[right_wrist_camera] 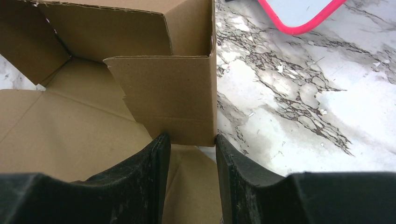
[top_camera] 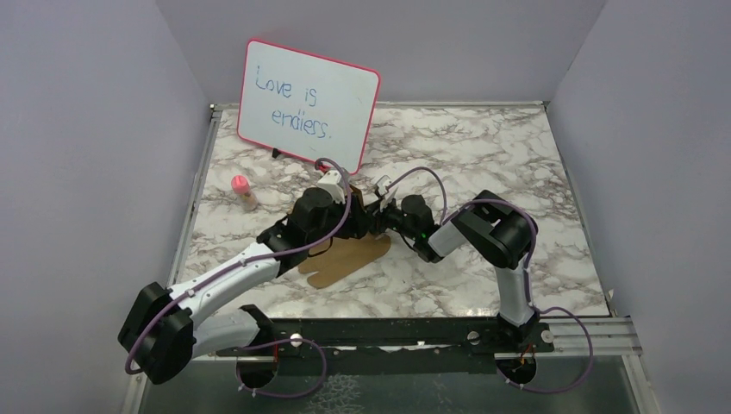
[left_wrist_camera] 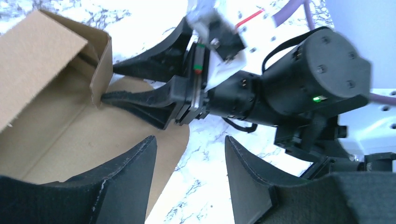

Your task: Fold the paper box

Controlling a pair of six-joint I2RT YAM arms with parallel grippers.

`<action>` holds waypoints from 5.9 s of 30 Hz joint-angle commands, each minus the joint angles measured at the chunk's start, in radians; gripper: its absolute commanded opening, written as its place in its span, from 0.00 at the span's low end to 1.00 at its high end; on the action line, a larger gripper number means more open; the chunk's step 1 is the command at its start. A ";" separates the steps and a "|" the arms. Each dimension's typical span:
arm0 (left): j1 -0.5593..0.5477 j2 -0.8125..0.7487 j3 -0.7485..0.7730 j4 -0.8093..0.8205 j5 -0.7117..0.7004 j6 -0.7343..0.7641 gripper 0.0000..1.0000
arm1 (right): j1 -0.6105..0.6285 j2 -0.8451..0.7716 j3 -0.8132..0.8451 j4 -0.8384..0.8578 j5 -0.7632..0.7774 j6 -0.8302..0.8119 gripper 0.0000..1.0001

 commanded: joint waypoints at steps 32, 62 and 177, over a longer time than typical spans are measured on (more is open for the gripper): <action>0.402 0.383 0.546 -0.441 0.130 0.246 0.66 | -0.110 -0.317 -0.104 -0.273 -0.210 -0.165 0.51; 0.484 0.477 0.503 -0.479 0.412 0.346 0.67 | -0.250 -0.076 0.373 -0.697 -0.572 -0.350 0.54; 0.321 0.522 0.604 -0.751 0.194 0.640 0.66 | -0.095 -0.332 0.146 -0.646 -0.188 -0.293 0.01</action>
